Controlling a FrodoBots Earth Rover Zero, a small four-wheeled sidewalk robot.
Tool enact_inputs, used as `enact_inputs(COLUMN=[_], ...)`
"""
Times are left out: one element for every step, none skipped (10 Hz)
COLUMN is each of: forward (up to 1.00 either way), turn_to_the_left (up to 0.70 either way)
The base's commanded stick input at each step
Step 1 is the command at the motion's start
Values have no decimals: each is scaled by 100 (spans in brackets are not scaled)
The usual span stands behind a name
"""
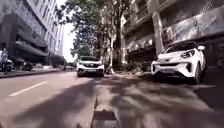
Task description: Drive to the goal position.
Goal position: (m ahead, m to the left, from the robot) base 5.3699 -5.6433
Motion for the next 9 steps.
enact_inputs(forward=[70,70,70,70,70,70,70,70,70], turn_to_the_left=[0,-7,-14,-14,-14,-14,-14,-14,-14])
